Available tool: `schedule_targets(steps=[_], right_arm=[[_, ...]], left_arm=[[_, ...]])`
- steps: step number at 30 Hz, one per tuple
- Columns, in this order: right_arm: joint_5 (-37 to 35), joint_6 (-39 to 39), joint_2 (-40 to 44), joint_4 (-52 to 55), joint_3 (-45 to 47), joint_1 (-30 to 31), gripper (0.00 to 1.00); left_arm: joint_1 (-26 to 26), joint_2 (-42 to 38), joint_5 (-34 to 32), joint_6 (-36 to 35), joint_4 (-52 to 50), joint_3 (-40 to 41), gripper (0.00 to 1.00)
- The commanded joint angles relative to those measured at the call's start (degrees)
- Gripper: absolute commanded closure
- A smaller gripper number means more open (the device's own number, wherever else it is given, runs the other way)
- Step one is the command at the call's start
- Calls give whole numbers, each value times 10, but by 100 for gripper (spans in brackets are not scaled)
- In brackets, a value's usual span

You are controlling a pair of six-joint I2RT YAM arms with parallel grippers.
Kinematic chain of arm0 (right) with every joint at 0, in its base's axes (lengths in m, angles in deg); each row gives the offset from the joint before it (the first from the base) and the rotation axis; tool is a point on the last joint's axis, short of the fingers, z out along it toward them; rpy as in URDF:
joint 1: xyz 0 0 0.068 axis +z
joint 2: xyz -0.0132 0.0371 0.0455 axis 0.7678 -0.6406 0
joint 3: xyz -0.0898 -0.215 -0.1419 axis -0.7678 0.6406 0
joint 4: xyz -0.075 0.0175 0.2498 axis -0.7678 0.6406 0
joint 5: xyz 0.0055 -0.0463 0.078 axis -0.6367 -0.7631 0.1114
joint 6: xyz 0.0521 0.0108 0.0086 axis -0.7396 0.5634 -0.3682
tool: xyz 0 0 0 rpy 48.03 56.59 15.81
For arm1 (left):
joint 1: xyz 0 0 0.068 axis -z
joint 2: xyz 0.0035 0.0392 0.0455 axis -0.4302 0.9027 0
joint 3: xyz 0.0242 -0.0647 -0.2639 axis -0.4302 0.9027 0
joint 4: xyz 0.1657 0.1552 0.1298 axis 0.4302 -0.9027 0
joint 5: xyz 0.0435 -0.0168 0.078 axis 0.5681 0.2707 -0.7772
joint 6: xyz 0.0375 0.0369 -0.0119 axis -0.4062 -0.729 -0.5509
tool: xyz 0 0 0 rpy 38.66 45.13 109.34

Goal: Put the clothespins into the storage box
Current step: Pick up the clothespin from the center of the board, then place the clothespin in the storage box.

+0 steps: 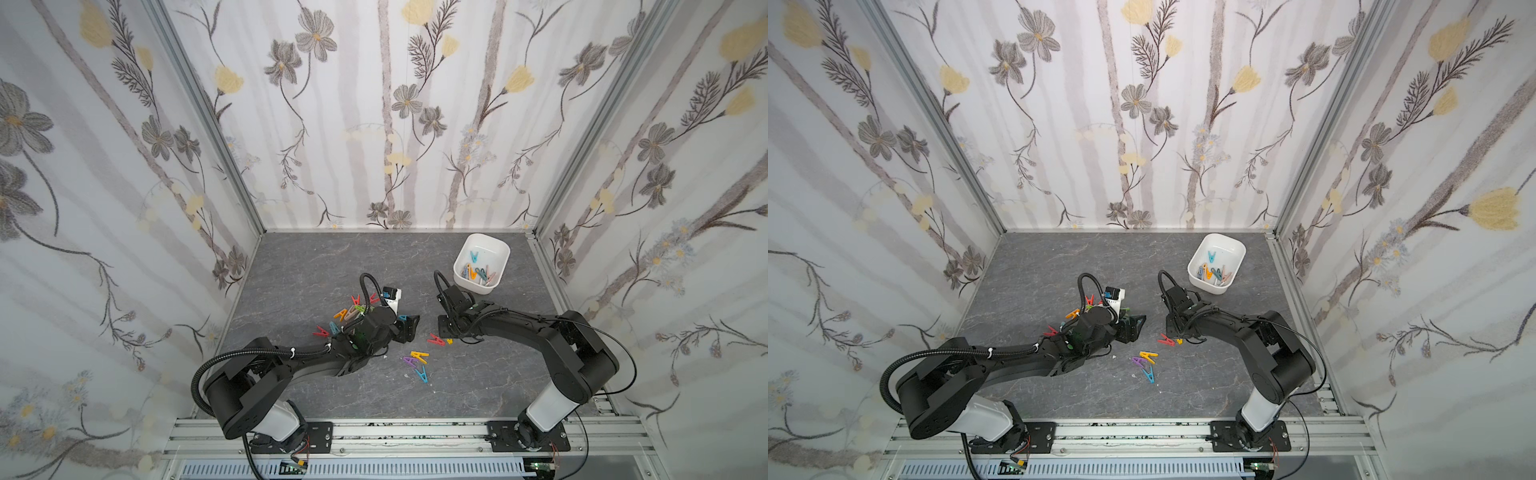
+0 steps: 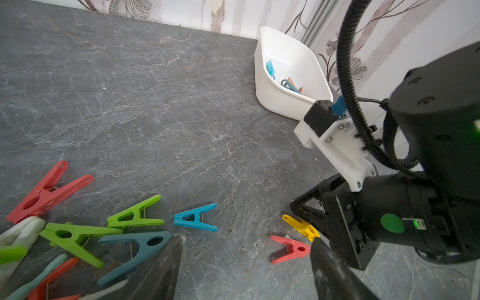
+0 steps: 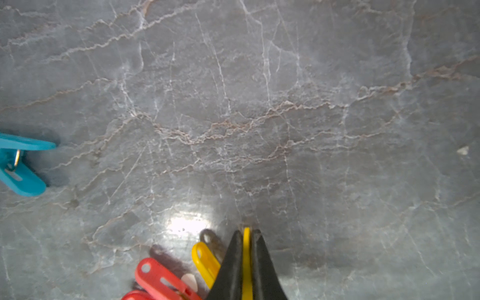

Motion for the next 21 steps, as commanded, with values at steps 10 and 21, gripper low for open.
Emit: schedule_targets(steps=[10, 21], right_arm=[[-2, -13, 88, 22, -43, -22, 97], [28, 12, 91, -28, -139, -204, 100]], left_arm=[[-1, -8, -14, -42, 10, -38, 22], [0, 91, 17, -67, 17, -153, 22]])
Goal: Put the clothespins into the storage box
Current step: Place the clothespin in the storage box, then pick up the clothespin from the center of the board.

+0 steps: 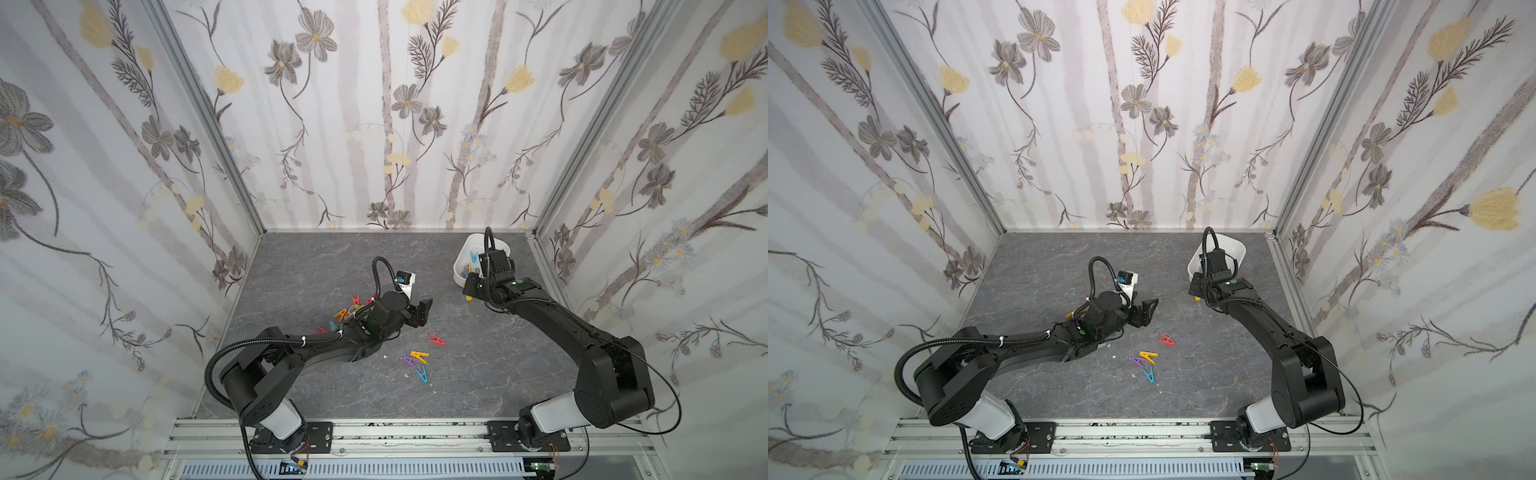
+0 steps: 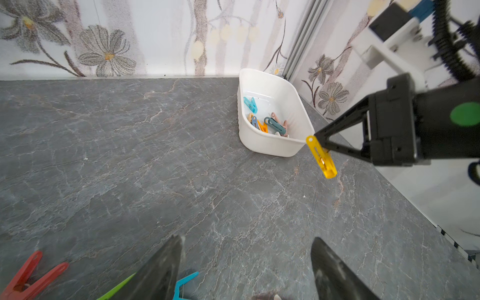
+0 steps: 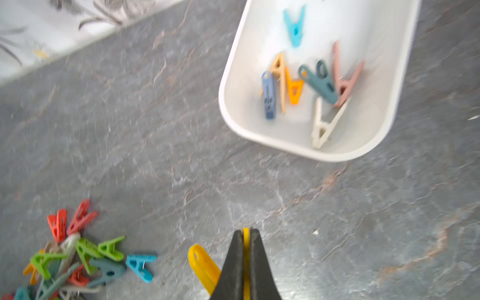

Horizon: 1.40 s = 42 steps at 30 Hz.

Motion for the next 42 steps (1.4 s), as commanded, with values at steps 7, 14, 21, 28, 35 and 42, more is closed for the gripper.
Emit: schedule_targets(steps=[7, 14, 21, 28, 35, 42], right_arm=[[-10, 2, -122, -55, -132, -106, 100], [-31, 22, -245, -29, -234, -123, 100], [-48, 31, -309, -2, -305, -127, 89], [-96, 51, -265, 29, -305, -101, 68], [-111, 58, -158, 21, -208, -21, 70], [-78, 5, -74, -4, -43, 91, 71]], left_arm=[[1, 84, 30, -2, -25, -87, 21], [1, 111, 32, 9, -44, -96, 21], [2, 108, 36, 18, -42, -89, 21], [1, 80, 2, 22, -23, -63, 21], [1, 32, -25, 17, -13, -31, 22], [-9, -57, -66, 29, -36, 50, 22]])
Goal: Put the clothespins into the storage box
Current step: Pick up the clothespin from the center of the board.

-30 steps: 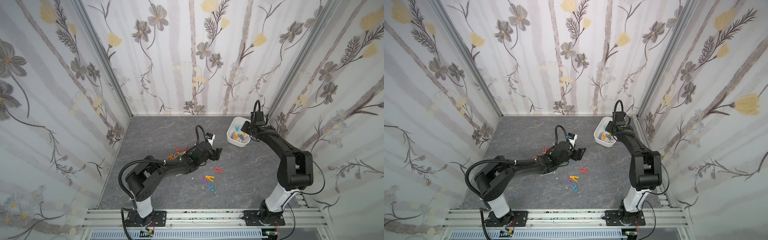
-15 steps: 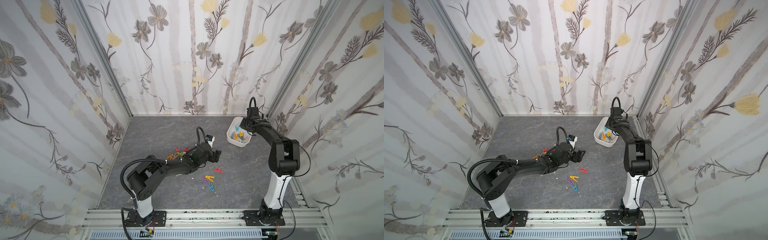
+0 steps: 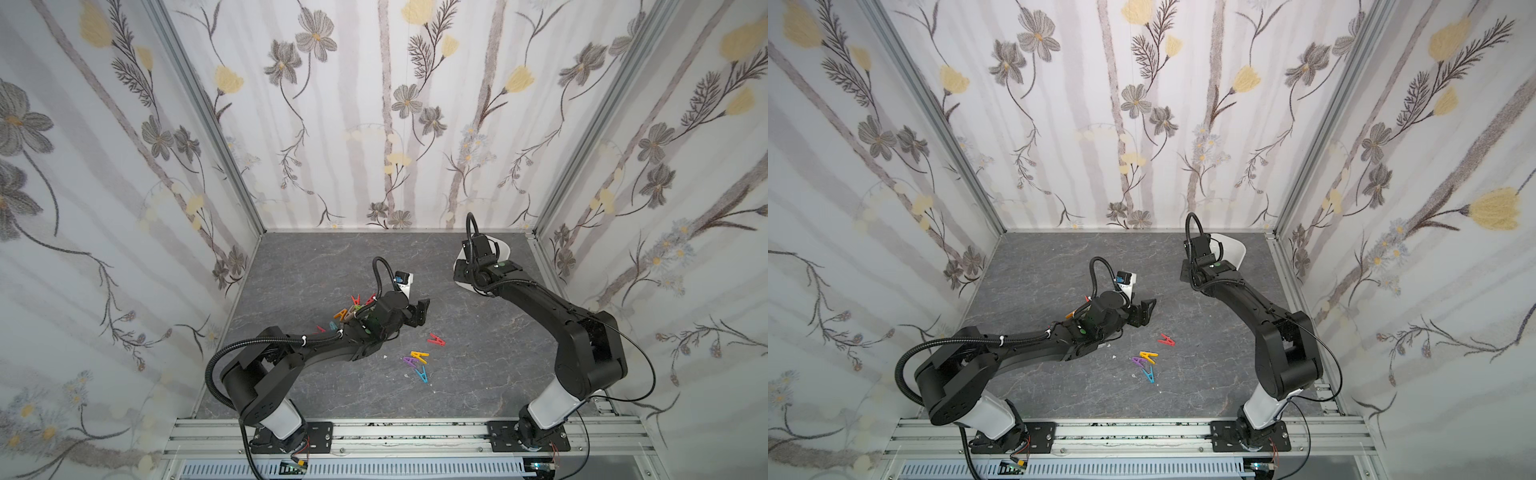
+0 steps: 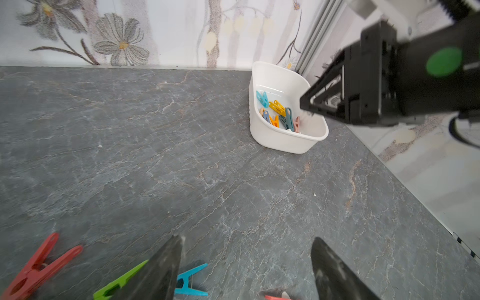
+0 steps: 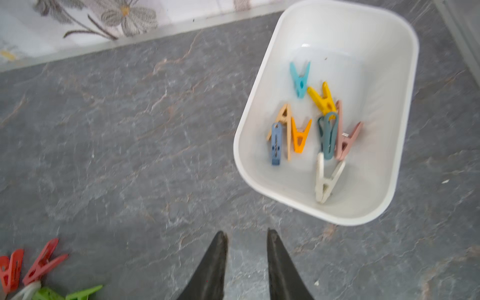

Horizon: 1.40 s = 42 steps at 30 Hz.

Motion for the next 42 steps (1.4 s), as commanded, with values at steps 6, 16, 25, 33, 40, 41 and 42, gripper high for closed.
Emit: schedule_targets(steps=[6, 16, 25, 33, 40, 41, 42], right_arm=[[60, -72, 25, -37, 118, 117, 70], [56, -47, -11, -8, 140, 212, 63], [25, -8, -50, 9, 134, 216, 70], [16, -2, -59, 18, 128, 216, 89], [10, -10, -16, 35, 106, 203, 94], [13, -11, -6, 35, 101, 194, 94], [17, -13, 5, 34, 97, 181, 95]], left_arm=[[-11, -102, -51, 28, -40, 97, 21], [-11, -202, -52, 79, -62, 196, 19], [-12, -214, -35, 69, -75, 206, 15], [-11, -200, -29, 62, -59, 198, 15], [-11, -199, -37, 49, -53, 188, 16], [-11, -199, -38, 48, -48, 186, 16], [-11, -197, -39, 46, -41, 184, 16]])
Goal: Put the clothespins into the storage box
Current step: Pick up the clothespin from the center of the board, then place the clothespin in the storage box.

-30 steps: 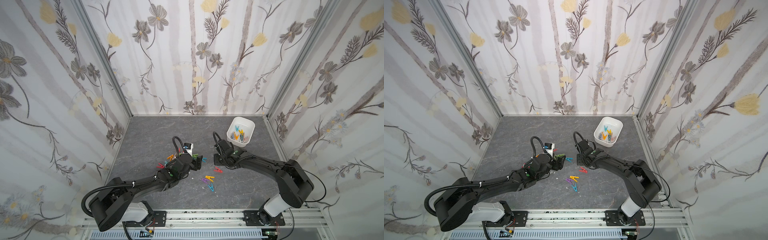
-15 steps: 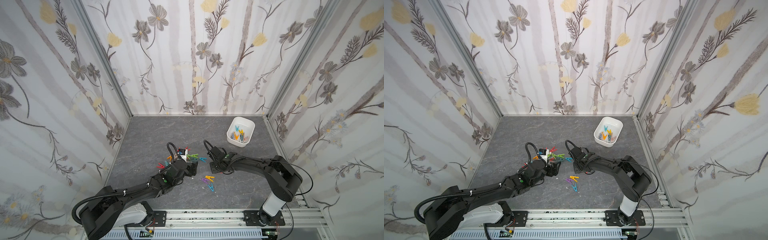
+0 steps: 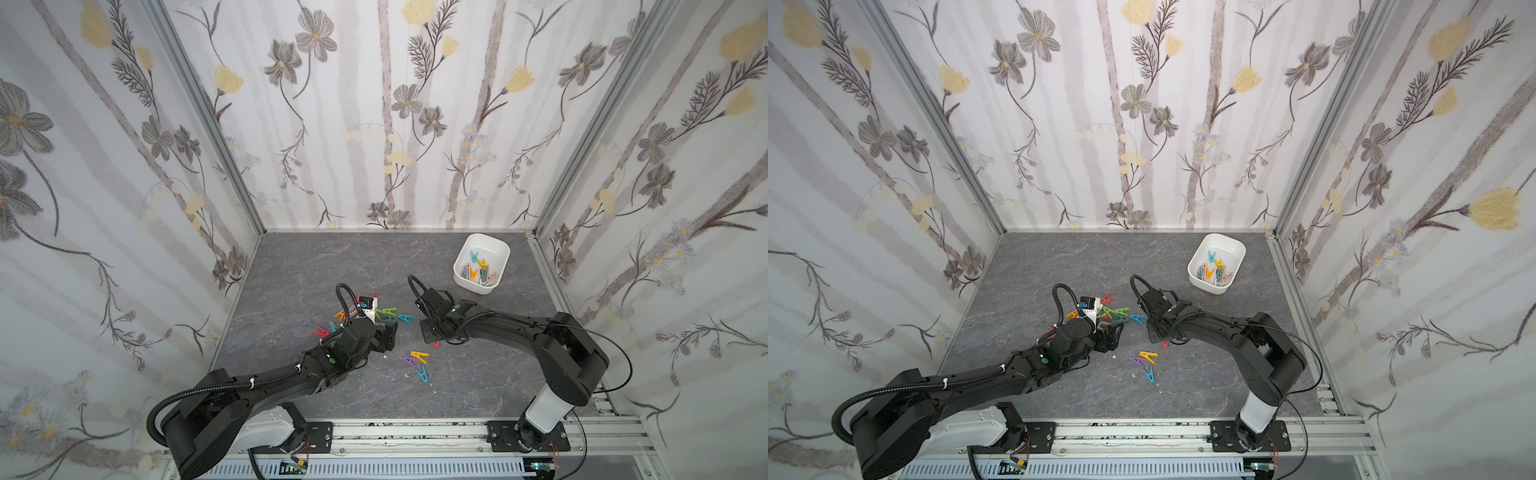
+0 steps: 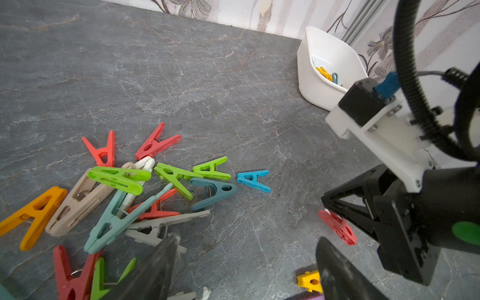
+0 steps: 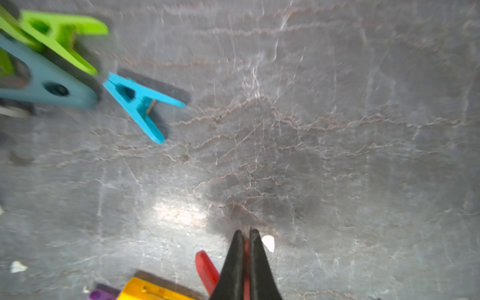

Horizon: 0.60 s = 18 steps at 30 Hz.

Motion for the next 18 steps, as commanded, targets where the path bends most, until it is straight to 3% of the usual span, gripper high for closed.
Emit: schedule_targets(steps=[1, 7, 10, 13, 18], right_arm=[[-4, -6, 32, -6, -16, -35, 95], [27, -21, 82, -56, -30, -161, 95], [10, -31, 82, -96, -46, -223, 95], [0, -48, 46, -127, -83, -284, 95], [-10, -54, -40, -130, -174, -333, 95]], left_arm=[[-1, 6, -8, -13, 40, -11, 16], [4, 69, 4, -64, 93, -63, 17], [6, 116, 17, -85, 111, -104, 17], [8, 157, 31, -88, 130, -134, 17], [10, 204, 50, -80, 134, -166, 18]])
